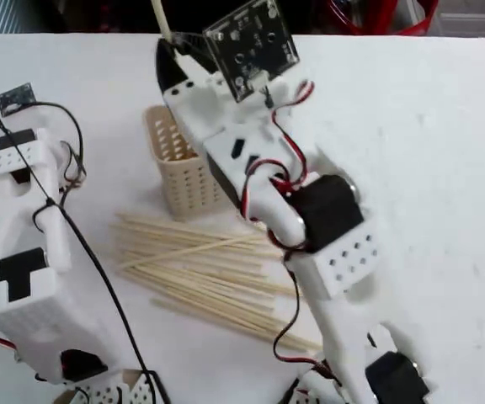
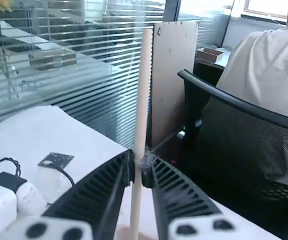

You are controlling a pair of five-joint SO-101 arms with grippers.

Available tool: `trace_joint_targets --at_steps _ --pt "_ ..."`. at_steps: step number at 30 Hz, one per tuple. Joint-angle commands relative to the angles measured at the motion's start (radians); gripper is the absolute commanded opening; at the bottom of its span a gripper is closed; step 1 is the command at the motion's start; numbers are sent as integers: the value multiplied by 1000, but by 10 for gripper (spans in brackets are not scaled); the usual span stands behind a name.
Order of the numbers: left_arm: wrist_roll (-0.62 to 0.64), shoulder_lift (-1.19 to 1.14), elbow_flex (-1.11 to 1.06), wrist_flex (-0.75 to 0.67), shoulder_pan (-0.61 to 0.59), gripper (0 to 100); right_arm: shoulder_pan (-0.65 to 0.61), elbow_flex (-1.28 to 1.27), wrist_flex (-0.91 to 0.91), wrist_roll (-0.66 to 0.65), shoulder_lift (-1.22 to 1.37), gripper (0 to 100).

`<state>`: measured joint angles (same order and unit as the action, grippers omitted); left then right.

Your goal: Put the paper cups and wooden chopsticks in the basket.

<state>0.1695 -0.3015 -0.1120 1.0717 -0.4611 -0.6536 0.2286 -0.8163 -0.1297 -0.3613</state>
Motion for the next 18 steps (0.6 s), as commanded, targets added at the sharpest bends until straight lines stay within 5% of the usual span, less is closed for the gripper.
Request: trace_joint_targets --at_steps 1,6,18 --pt "12 7 5 -15 -4 94 -22 -57 177 38 15 17" --pt "12 7 5 -15 -4 94 -16 -298 375 38 7 17" --pt "12 7 5 -14 -2 94 5 -413 294 31 -61 183"
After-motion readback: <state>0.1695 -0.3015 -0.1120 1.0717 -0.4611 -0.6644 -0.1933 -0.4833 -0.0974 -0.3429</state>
